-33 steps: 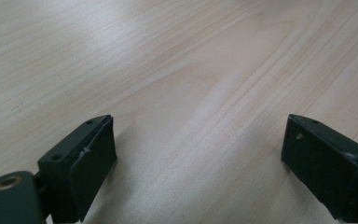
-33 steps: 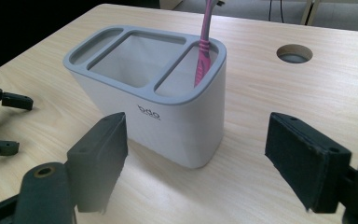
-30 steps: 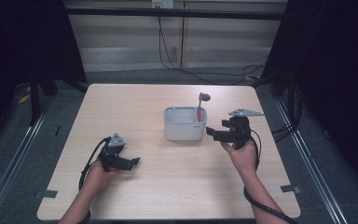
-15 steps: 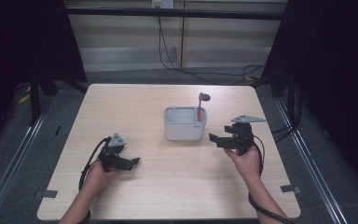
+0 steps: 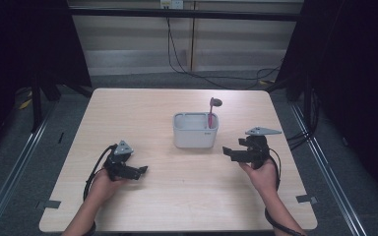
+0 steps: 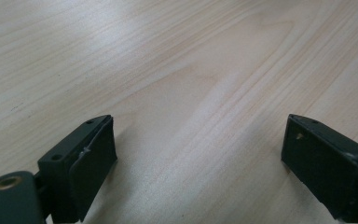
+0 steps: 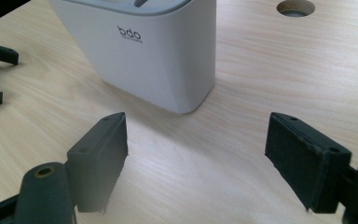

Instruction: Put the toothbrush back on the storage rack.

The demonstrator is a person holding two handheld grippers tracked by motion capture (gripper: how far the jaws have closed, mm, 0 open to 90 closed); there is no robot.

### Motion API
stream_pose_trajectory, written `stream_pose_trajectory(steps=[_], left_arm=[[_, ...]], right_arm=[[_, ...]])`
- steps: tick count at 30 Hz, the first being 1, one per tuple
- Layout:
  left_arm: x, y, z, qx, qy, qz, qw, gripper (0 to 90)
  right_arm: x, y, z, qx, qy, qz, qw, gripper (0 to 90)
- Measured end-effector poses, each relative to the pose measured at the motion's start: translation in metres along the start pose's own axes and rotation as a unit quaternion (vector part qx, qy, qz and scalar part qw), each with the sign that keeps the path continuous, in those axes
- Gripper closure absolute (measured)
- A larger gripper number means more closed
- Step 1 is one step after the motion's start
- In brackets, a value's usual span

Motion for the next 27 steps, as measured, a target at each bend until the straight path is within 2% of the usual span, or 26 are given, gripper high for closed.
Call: stream_pose_trajectory(steps=[5, 20, 27], left_arm=[[0.0, 0.0, 0.0, 0.0, 0.0, 0.0, 1.0, 9.6], [0.0, 0.0, 0.0, 0.0, 0.0, 0.0, 1.0, 9.5], [0.0, 0.0, 0.0, 0.0, 0.0, 0.0, 1.0, 9.6]], right_arm=[[0.008, -0.002, -0.001, 0.001, 0.007, -0.011, 0.9999, 20.4], [0.022, -0.011, -0.009, 0.001, 0.013, -0.019, 0.9997, 20.3], [0.032, -0.016, -0.009, 0.0, 0.017, -0.034, 0.9993, 20.0]])
Point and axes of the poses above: each handheld gripper's, and its own axes: z roughly forward along the jaws, x roughly out of its underside, y roughly to its left, the point moved 3 cm from there along z, roughly forward along the jaws, and after that the axes turned 2 degrees about -x, right-handed, at the moved point
